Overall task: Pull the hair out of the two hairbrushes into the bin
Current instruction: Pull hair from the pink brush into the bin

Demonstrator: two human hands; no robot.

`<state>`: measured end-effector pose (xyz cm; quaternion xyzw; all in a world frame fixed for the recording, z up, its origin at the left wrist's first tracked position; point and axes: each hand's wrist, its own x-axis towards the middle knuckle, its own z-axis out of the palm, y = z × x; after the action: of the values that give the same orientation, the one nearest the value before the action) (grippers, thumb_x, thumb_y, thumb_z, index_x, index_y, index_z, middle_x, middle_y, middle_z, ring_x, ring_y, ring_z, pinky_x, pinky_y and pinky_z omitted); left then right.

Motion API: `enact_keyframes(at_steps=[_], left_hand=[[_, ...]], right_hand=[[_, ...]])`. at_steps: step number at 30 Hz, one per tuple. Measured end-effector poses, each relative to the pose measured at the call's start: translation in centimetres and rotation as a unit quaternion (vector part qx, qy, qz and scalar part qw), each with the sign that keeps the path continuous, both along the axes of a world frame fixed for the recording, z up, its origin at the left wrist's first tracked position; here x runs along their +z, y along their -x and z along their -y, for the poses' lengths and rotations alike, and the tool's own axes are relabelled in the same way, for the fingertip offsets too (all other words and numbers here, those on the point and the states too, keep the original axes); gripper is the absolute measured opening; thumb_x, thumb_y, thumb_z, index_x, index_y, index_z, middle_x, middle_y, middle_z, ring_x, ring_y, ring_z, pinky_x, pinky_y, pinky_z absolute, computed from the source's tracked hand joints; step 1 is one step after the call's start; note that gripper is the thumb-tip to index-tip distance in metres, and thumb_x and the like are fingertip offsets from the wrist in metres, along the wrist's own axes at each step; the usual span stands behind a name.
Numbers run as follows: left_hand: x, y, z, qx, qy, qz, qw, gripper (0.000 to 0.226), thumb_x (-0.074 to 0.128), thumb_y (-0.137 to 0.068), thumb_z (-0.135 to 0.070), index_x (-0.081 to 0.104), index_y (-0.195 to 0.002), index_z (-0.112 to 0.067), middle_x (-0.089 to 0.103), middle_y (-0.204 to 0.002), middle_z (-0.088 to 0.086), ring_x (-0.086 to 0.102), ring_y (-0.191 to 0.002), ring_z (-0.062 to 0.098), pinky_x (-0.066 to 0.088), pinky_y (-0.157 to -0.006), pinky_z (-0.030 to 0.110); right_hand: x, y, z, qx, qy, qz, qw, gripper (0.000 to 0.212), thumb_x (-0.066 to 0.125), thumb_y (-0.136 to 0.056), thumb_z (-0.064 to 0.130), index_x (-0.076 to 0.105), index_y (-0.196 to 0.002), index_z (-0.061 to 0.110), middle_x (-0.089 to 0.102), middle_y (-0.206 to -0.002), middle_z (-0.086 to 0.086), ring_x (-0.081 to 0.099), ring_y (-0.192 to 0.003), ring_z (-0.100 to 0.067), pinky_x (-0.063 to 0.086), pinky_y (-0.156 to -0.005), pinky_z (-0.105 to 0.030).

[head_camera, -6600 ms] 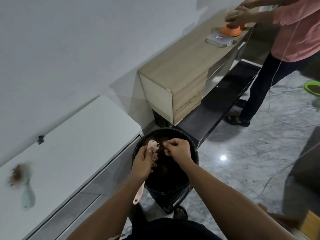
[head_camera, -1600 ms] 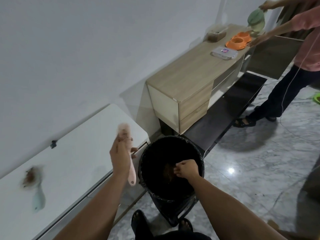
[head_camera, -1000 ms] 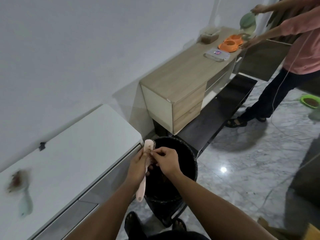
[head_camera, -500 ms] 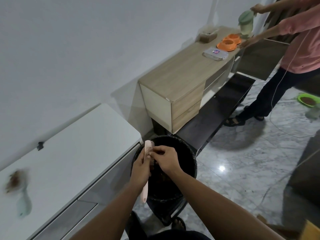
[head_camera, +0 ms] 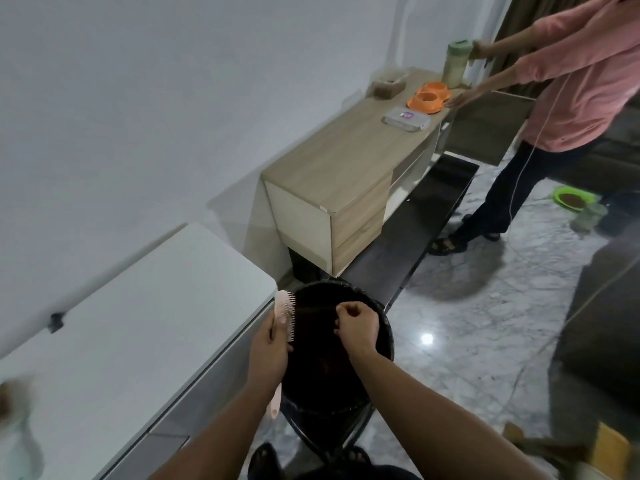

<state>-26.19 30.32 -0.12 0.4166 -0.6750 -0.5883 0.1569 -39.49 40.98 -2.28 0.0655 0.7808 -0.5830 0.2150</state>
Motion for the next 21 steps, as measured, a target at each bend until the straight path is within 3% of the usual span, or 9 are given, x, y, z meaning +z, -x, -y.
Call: enact_keyframes(at_steps=[1,4,6,8,10,12,14,17,21], left_hand=[[0.0,0.0,0.3,0.004,0.000,-0.001,1.000,0.031,0.042,-0.112,-0.039,0.055,-0.140,-0.044,0.073,-0.088,-0.001,0.063,-0.064,0.009,0.050,-0.055,0.020],[-0.3,0.4,1.6,-0.063,-0.010,-0.007,0.998,0.034,0.045,-0.112,-0.038,0.060,-0.143,-0.038,0.076,-0.098,0.005,0.069,-0.075,0.014,0.056,-0.059,0.023],[-0.5,0.6,2.5,-0.131,0.014,-0.006,0.991,0.038,0.047,-0.110,-0.041,0.061,-0.145,-0.037,0.077,-0.117,0.006,0.075,-0.103,0.023,0.063,-0.086,0.037],[-0.7,0.3,3.2,-0.186,0.059,-0.005,0.981,0.046,0.049,-0.104,-0.048,0.056,-0.149,-0.041,0.073,-0.135,-0.008,0.067,-0.126,0.014,0.053,-0.108,0.038],[-1.1,-0.2,3.8,-0.198,0.077,-0.013,0.977,0.046,0.050,-0.105,-0.047,0.057,-0.149,-0.037,0.068,-0.140,-0.014,0.062,-0.131,0.007,0.048,-0.111,0.033],[-1.6,-0.9,4.4,-0.172,0.041,-0.008,0.984,0.043,0.050,-0.109,-0.040,0.059,-0.150,-0.029,0.070,-0.139,-0.006,0.064,-0.131,0.018,0.050,-0.112,0.040],[-2.2,-1.8,4.8,-0.150,-0.015,0.001,0.989,0.041,0.049,-0.111,-0.037,0.060,-0.150,-0.028,0.076,-0.126,0.010,0.072,-0.117,0.031,0.058,-0.101,0.050],[-2.9,-2.4,6.4,-0.141,-0.077,0.016,0.987,0.040,0.047,-0.112,-0.036,0.060,-0.148,-0.028,0.074,-0.092,0.004,0.067,-0.069,0.017,0.055,-0.056,0.028],[-2.7,-1.9,7.9,-0.169,-0.160,0.008,0.973,0.036,0.044,-0.113,-0.030,0.060,-0.145,-0.031,0.071,-0.100,0.005,0.063,-0.065,0.015,0.048,-0.048,0.027]], right_hand=[[0.3,-0.3,0.1,0.019,0.011,-0.017,1.000,0.002,0.072,-0.092,0.033,0.073,-0.094,0.034,0.076,-0.093,0.006,0.074,-0.088,-0.014,0.066,-0.080,-0.044],[1.4,-1.9,1.8,0.128,0.062,0.008,0.990,0.043,0.079,-0.089,0.036,0.061,-0.129,0.035,0.074,-0.110,0.002,0.074,-0.097,-0.017,0.067,-0.078,-0.039],[2.1,-3.3,2.9,0.131,0.073,-0.015,0.989,0.025,0.079,-0.091,0.019,0.077,-0.116,0.016,0.080,-0.099,-0.006,0.077,-0.085,-0.017,0.066,-0.077,-0.036],[2.2,-3.7,3.3,0.090,0.049,-0.019,0.995,0.008,0.076,-0.092,0.009,0.082,-0.095,0.005,0.080,-0.085,-0.017,0.072,-0.068,-0.018,0.063,-0.069,-0.030],[1.2,-3.4,2.5,0.049,-0.002,0.015,0.999,0.009,0.074,-0.092,0.007,0.081,-0.089,0.003,0.078,-0.082,-0.022,0.068,-0.062,-0.019,0.063,-0.067,-0.033],[-0.3,-3.0,1.1,-0.001,-0.056,0.042,0.998,0.012,0.073,-0.092,0.007,0.080,-0.082,0.007,0.077,-0.075,-0.018,0.069,-0.058,-0.017,0.066,-0.072,-0.040],[-1.5,-3.3,0.0,-0.074,-0.077,0.079,0.991,0.016,0.070,-0.091,0.006,0.079,-0.078,0.010,0.078,-0.072,-0.014,0.070,-0.057,-0.017,0.068,-0.073,-0.043],[-1.9,-4.1,0.0,-0.150,-0.075,0.090,0.982,0.016,0.065,-0.095,0.007,0.080,-0.089,0.007,0.077,-0.073,-0.011,0.071,-0.062,-0.019,0.067,-0.073,-0.040],[0.1,-6.7,3.4,-0.033,-0.016,0.031,0.999,0.029,0.073,-0.095,0.027,0.070,-0.123,0.018,0.076,-0.101,-0.003,0.074,-0.088,-0.017,0.067,-0.075,-0.039]])
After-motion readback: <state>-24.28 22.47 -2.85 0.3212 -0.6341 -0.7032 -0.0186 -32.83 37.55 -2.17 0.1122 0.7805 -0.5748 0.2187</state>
